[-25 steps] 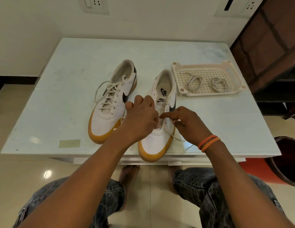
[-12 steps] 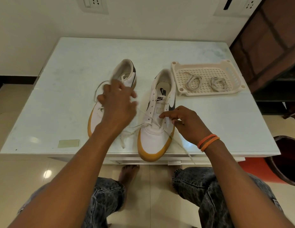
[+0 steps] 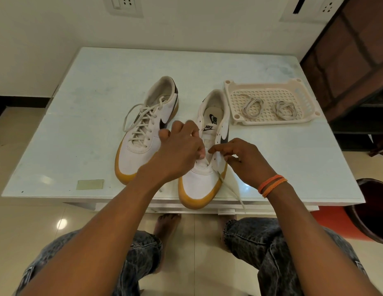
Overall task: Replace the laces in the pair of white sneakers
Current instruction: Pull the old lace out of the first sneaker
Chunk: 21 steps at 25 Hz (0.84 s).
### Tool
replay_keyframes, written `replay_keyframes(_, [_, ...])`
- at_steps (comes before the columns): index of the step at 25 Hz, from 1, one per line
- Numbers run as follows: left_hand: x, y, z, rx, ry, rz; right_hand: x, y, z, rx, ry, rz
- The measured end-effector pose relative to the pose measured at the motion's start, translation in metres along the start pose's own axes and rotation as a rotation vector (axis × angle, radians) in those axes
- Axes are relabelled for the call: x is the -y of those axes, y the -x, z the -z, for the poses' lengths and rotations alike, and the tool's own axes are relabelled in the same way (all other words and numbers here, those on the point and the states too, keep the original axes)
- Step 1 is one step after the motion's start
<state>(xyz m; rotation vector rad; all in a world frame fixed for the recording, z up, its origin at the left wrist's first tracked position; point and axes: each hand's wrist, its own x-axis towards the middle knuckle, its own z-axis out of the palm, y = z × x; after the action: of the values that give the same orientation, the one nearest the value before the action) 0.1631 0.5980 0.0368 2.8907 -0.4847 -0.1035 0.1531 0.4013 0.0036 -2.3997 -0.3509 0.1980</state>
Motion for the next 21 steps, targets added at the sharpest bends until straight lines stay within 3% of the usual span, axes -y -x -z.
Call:
replay_keyframes(6, [0.047, -0.001, 0.023, -0.334, -0.087, 0.355, 0.0, 0.001, -0.001, -0.007, -0.046, -0.001])
replay_keyframes(8, [0.048, 0.0, 0.023, -0.38, -0.051, 0.413, 0.001, 0.001, -0.002, -0.017, -0.045, 0.0])
replay_keyframes(11, [0.023, 0.001, 0.015, -0.31, 0.063, 0.143, 0.003, 0.0, -0.002, -0.025, -0.053, -0.007])
replay_keyframes(14, [-0.003, 0.002, -0.003, -0.115, -0.036, -0.108, 0.004, 0.0, -0.001, -0.029, -0.03, -0.014])
replay_keyframes(21, [0.0, 0.001, -0.003, -0.043, -0.08, -0.033, 0.005, 0.0, 0.0, -0.024, -0.03, -0.007])
